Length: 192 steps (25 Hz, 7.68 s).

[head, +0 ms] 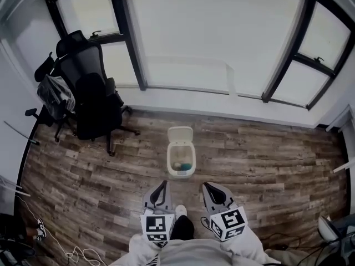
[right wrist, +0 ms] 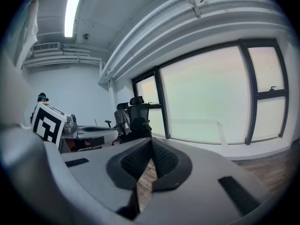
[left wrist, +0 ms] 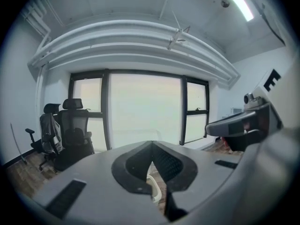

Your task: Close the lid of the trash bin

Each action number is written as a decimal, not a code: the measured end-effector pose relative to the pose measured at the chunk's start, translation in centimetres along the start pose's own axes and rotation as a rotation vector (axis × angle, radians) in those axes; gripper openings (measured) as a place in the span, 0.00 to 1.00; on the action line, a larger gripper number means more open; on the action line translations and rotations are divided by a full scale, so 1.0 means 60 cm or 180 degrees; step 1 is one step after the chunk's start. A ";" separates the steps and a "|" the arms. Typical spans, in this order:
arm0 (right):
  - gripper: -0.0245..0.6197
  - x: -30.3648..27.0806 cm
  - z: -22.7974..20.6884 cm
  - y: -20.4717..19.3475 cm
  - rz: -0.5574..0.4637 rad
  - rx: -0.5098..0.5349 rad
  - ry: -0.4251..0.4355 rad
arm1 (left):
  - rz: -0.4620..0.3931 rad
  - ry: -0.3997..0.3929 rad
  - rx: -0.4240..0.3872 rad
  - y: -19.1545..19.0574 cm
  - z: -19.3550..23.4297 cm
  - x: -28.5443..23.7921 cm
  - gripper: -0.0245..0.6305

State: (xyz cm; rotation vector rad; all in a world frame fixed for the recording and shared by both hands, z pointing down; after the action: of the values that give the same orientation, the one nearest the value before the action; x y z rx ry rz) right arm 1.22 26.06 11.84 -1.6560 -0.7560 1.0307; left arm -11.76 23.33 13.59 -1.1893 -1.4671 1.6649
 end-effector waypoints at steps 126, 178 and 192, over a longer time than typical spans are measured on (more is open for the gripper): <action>0.07 -0.769 -0.397 -0.575 0.1666 -0.0333 0.0504 | 0.1185 0.0404 0.0449 -0.618 0.173 -0.597 0.05; 0.07 -0.735 -0.360 -0.878 0.2787 -0.0332 0.0510 | 0.1642 0.0192 0.0554 -0.752 0.173 -0.622 0.05; 0.08 -0.739 -0.360 -0.889 0.2795 -0.0307 0.0463 | 0.2188 0.0008 0.0511 -0.886 0.151 -0.627 0.05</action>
State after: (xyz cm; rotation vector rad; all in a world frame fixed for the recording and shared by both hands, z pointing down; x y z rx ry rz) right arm 0.99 -4.86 77.60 -2.1763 0.0654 1.4467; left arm -10.61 -3.35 73.66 -1.7174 -0.9371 2.1632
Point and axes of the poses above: the fingertips, and each gripper's own axes: x backward along the fingers, z to its left, y out of its top, the point moved 1 cm from there along x, backward along the fingers, and after that the axes turned 2 degrees about -z, right-handed, at the moved point
